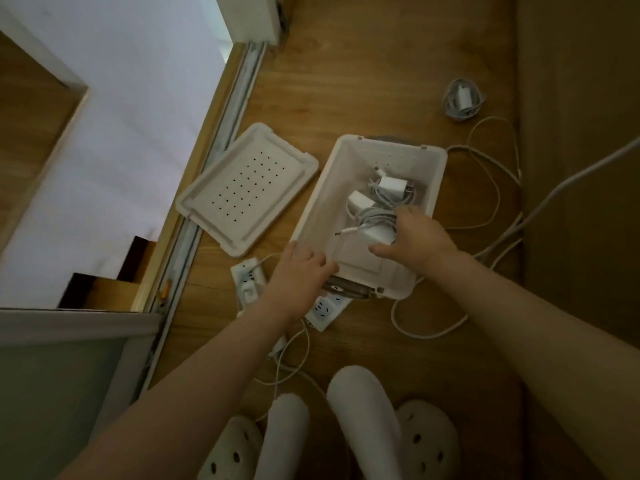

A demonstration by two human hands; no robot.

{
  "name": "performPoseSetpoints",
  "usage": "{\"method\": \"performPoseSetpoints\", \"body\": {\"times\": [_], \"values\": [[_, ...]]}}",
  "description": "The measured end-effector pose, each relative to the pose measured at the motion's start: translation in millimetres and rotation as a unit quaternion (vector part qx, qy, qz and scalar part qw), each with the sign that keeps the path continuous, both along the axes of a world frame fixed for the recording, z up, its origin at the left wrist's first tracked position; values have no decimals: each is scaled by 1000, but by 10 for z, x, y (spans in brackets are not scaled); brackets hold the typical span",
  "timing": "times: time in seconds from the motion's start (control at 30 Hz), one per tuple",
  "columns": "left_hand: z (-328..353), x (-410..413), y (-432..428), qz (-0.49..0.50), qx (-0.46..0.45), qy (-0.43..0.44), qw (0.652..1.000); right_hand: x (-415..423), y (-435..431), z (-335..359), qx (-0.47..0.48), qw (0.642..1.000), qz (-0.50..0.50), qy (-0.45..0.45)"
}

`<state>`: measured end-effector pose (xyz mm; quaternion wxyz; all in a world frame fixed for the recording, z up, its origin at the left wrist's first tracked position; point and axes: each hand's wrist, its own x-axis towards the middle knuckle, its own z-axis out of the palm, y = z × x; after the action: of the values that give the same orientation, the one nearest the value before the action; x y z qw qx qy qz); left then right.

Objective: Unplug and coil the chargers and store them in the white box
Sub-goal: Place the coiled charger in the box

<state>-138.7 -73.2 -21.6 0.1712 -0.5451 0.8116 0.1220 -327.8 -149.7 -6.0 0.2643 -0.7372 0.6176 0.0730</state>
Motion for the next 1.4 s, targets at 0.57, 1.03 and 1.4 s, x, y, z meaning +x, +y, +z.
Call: {"method": "performPoseSetpoints", "body": {"times": [0.57,1.03,1.4], "values": [[-211,642,-1260,22,-105,-12,994,585,-1054,-604,-52,997,-4,-59],[-525,805,-1253,17,-130,51,990,441,-783,-775,-33,990,68,-118],[-428,788,-1717,74,-145,-97,982,-27,-871,-843,-165,976,117,-83]]}}
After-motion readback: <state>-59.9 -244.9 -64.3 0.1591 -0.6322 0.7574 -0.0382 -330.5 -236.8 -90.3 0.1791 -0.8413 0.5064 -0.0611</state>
